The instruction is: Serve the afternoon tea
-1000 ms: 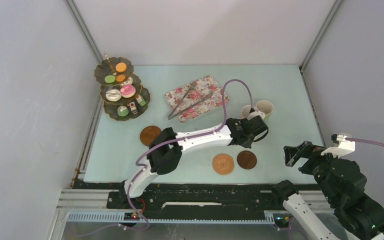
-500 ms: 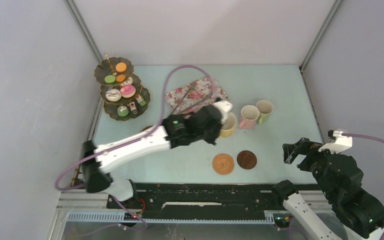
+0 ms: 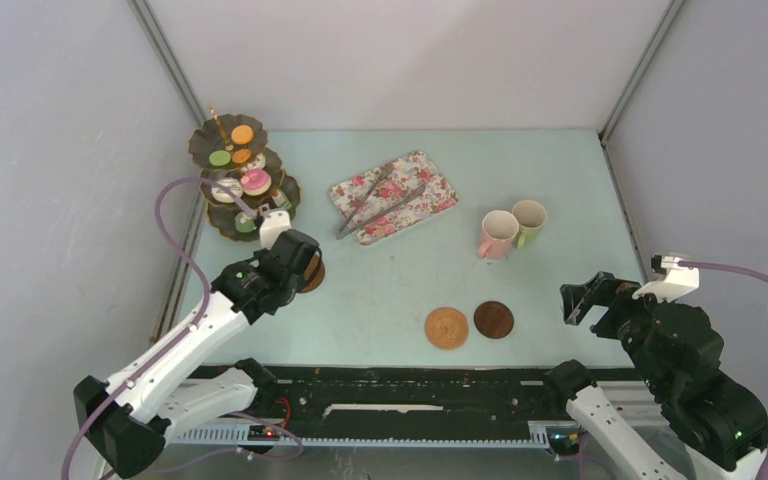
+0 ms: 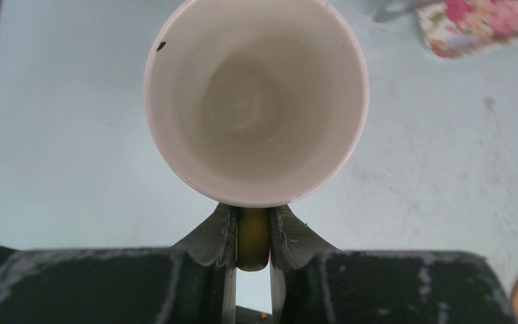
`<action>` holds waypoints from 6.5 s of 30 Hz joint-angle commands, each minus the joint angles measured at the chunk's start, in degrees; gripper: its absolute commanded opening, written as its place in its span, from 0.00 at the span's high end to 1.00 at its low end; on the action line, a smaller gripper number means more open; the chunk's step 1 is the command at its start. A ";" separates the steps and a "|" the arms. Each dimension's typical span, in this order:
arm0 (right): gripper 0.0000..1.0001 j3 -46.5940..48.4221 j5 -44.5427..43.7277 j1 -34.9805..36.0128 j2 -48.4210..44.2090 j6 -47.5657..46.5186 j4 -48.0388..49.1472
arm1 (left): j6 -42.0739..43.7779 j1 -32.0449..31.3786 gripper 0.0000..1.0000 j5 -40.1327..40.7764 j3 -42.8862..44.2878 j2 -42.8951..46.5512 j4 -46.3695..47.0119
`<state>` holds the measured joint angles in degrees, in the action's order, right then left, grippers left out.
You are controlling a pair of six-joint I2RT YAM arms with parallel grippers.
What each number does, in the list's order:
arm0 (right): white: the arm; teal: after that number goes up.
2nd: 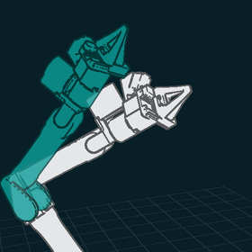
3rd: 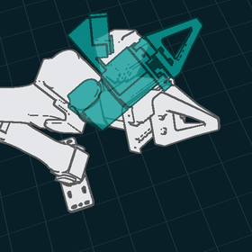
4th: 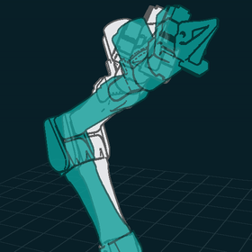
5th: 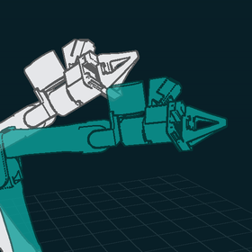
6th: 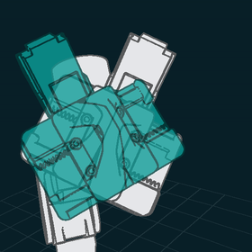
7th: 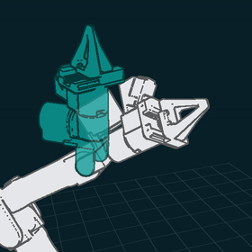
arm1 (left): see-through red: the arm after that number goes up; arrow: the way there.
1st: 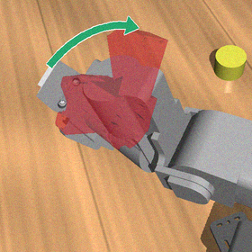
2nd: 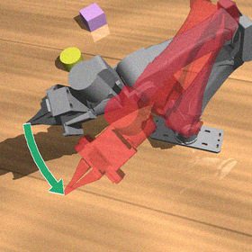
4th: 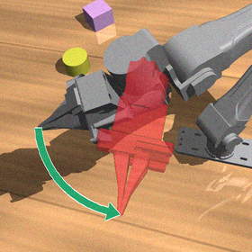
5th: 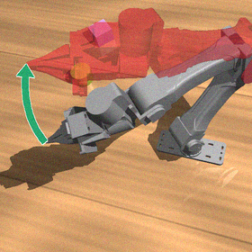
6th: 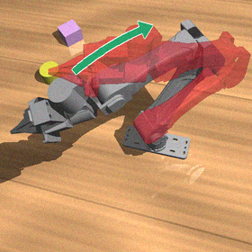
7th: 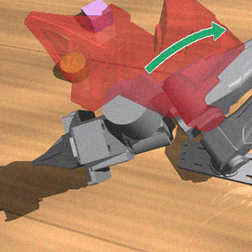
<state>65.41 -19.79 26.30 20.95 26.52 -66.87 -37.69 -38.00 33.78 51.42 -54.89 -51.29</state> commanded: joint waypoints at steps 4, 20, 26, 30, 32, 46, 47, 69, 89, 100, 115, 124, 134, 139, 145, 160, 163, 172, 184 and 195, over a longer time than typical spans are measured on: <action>0.02 -0.49 2.08 0.27 1.35 1.10 2.44 | -13.56 4.79 1.00 7.57 -6.54 1.10 12.74; 0.03 -0.46 1.81 0.25 1.24 0.70 2.27 | -16.23 6.53 1.00 1.18 -7.53 -9.68 21.29; 0.02 -0.47 1.62 0.26 1.18 -0.22 2.54 | -16.55 6.53 1.00 2.18 -7.11 -11.64 20.42; 0.02 -0.46 1.54 0.31 1.32 -0.40 2.54 | -17.13 6.53 1.00 1.87 -8.25 -11.74 21.37; 0.02 -0.50 1.54 0.28 1.58 -0.49 2.58 | -17.51 6.53 1.00 1.53 -8.52 -11.72 21.38; 0.02 -0.48 2.13 0.24 2.02 -1.55 3.47 | -19.50 6.53 0.53 -0.46 -4.56 -11.45 14.17; 0.02 -0.46 2.13 0.25 2.00 -1.60 3.56 | -19.68 6.58 0.52 -1.42 -3.86 -10.91 13.22; 0.02 -0.46 3.24 0.28 3.09 -1.98 3.53 | 2.97 -16.19 0.38 -28.35 12.27 -16.78 20.72; 0.02 1.23 -0.40 0.31 1.66 -3.60 2.42 | 10.84 -29.06 0.78 -43.64 41.01 -60.96 8.89; 0.02 1.37 0.16 0.31 2.32 -2.93 2.23 | 8.79 -29.04 0.97 -37.43 34.25 -62.04 15.50; 0.02 1.28 1.54 0.27 1.25 0.43 1.04 | 6.57 -21.44 1.00 -30.23 16.98 -57.68 18.78; 0.02 1.30 0.74 0.28 1.87 -0.70 2.01 | 2.50 -14.92 1.00 -22.02 2.77 -46.41 16.18; 0.02 1.29 1.80 0.35 3.80 -2.42 4.70 | 3.36 -6.75 1.00 -13.25 4.24 -44.12 10.49; 0.02 1.26 2.13 0.38 3.90 -2.59 4.56 | 4.54 -1.29 1.00 -13.93 5.35 -44.51 11.17; 0.01 1.30 1.23 0.41 3.13 -2.99 4.09 | 7.25 -0.22 1.00 -16.06 8.34 -46.71 12.12; 0.01 1.24 1.08 0.35 3.48 -3.24 3.68 | 10.60 1.48 1.00 -17.67 15.05 -51.19 12.50; 0.01 1.28 1.52 0.36 3.74 -3.32 3.68 | 11.53 1.49 1.00 -19.17 16.89 -51.38 13.15; 0.01 1.22 1.01 0.34 3.15 -3.49 3.24 | 11.51 1.44 0.98 -20.45 19.65 -49.54 11.14; 0.01 1.29 0.76 0.41 3.24 -3.49 3.81 | 11.59 1.44 0.74 -18.86 23.81 -35.19 5.14; 0.01 1.30 -0.52 0.34 0.32 -2.96 2.65 | 12.86 -9.78 0.12 -42.36 22.81 -32.52 36.90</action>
<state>65.14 -18.65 26.46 22.39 23.55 -64.64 -26.87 -41.41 -0.93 70.76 -82.32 -25.21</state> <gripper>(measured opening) 0.990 0.838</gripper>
